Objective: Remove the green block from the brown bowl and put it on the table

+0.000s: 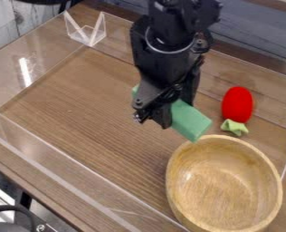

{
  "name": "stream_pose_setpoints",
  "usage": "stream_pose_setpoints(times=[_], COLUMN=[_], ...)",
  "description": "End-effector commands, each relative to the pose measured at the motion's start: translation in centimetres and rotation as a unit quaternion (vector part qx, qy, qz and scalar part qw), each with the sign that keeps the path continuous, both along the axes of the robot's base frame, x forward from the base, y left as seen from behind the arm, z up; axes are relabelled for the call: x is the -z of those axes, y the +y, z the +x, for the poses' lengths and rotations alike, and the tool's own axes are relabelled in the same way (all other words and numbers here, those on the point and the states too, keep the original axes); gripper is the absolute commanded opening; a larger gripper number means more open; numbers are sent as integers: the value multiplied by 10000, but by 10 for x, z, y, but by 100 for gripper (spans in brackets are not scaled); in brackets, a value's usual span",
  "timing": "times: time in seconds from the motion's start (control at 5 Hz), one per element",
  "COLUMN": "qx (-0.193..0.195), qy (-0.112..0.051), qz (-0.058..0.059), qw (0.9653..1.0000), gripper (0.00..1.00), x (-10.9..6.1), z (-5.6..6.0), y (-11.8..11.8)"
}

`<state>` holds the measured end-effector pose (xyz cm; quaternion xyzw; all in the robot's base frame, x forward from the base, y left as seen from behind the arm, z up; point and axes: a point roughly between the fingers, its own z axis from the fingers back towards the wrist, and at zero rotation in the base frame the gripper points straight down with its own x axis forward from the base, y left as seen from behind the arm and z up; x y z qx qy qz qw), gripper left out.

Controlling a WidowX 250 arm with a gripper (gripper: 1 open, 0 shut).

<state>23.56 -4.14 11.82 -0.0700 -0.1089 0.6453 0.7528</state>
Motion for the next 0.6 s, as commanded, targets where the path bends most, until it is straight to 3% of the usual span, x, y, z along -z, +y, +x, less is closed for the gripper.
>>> stream_pose_setpoints(times=[0.0, 0.4], qx=[148, 890], qy=[-190, -276], qz=[-12, 4], qw=[9997, 9956], gripper=[0, 0], x=[-6, -8], z=[3, 18], y=[3, 11])
